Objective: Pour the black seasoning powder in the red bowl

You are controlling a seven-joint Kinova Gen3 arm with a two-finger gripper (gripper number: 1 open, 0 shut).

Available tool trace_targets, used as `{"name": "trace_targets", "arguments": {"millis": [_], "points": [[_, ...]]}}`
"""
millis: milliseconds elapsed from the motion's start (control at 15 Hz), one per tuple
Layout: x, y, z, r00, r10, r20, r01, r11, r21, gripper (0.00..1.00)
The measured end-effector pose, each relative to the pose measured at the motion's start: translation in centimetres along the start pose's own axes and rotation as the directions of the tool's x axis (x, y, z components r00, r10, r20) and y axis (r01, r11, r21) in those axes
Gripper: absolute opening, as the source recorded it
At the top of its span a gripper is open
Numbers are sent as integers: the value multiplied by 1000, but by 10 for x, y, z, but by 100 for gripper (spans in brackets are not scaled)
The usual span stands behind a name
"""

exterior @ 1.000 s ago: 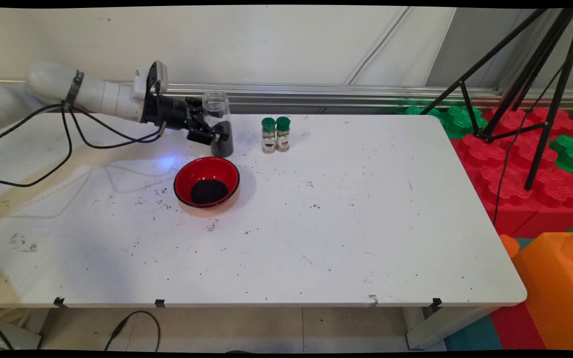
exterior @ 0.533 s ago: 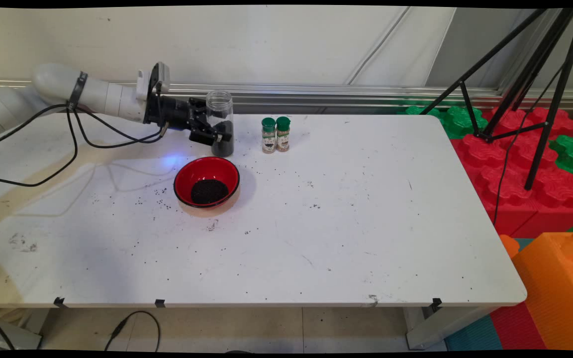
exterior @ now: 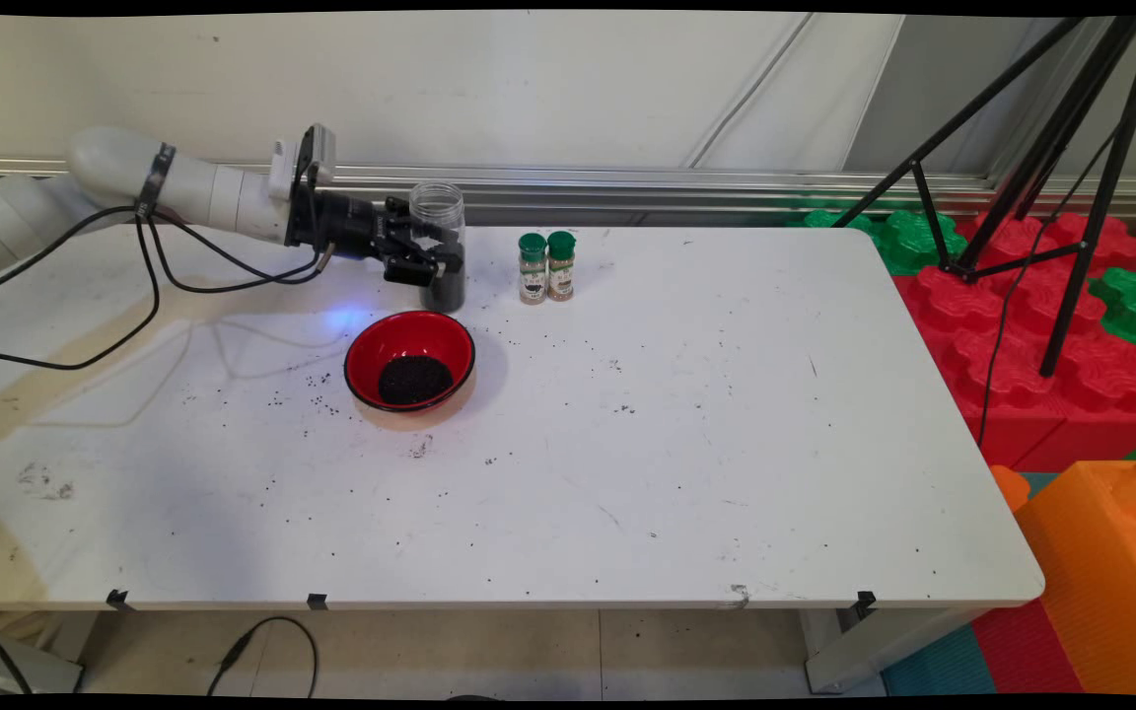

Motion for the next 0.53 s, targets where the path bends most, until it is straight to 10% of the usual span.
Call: {"name": "trace_targets", "arguments": {"millis": [533], "points": [[4, 2, -3, 1000, 9, -11, -9, 1000, -16, 0]]}}
